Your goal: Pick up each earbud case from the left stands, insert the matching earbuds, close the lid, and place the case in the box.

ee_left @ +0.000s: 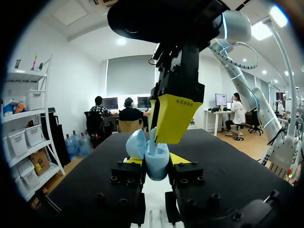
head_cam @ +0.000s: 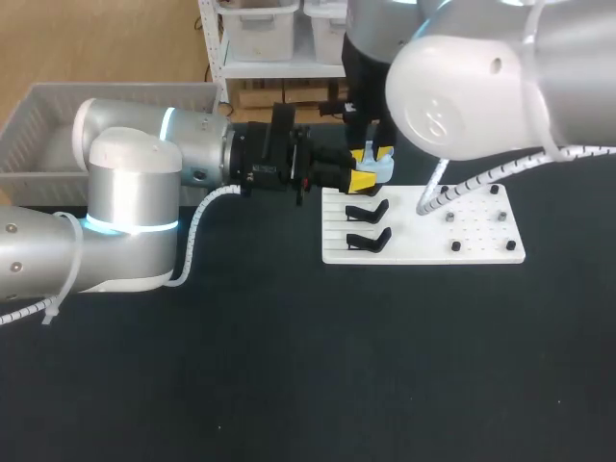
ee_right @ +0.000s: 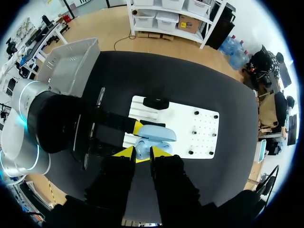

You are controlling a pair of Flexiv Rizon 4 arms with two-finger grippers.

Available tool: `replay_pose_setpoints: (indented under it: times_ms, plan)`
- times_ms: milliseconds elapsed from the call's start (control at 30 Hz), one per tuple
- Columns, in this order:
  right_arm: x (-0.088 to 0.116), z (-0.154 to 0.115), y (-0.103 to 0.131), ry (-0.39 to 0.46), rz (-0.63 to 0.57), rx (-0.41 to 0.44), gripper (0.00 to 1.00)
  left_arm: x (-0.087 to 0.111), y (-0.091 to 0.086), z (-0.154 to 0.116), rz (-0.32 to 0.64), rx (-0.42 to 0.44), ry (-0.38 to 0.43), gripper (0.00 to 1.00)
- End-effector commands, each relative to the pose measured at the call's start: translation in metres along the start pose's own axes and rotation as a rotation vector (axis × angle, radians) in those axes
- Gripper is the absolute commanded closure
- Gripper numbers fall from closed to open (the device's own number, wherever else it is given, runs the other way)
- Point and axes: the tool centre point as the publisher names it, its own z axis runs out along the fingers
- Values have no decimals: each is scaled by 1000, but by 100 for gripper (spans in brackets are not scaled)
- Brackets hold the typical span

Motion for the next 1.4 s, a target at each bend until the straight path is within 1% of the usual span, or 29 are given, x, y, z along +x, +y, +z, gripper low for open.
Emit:
replay_pose_setpoints:
  times_ms: [33,167,200,233,267,300,333,533,667,767,867,967,1133,1300,1400]
  plan:
    - [-2,2,1,4,0,1,100,1,-1,0,3,-5,-2,100]
    - [-3,3,1,7,0,3,100,1,-1,0,3,-5,-2,100]
    - [-3,4,1,7,1,4,92,1,-1,0,3,-5,-2,100]
    - [-3,4,1,7,2,4,73,1,-1,0,3,-5,-2,100]
    - [-3,3,0,7,4,1,58,1,-1,0,3,-5,-2,100]
    - [-3,3,0,6,6,0,26,1,-1,0,3,-5,-2,100]
    - [-3,2,0,5,8,-1,0,1,-1,0,3,-5,-2,100]
    - [-1,-7,-2,-5,18,-27,0,1,-1,0,3,-5,-2,100]
    - [-2,-19,-4,-20,45,-78,0,1,-1,0,3,-5,-2,100]
    - [-12,-23,-10,-74,111,-85,0,1,-1,0,3,-5,-2,100]
    - [-25,-23,-19,-133,210,-85,0,1,-1,0,3,-5,-2,100]
    - [-37,-18,-31,-167,302,-62,0,1,-1,0,3,-5,-2,100]
    - [-51,-3,-50,-157,384,-34,0,1,-1,0,3,-5,-2,100]
    - [-52,11,-61,-121,410,-5,0,1,-1,0,3,-5,-2,100]
    - [-46,17,-62,-98,409,10,0,1,-1,0,3,-5,-2,100]
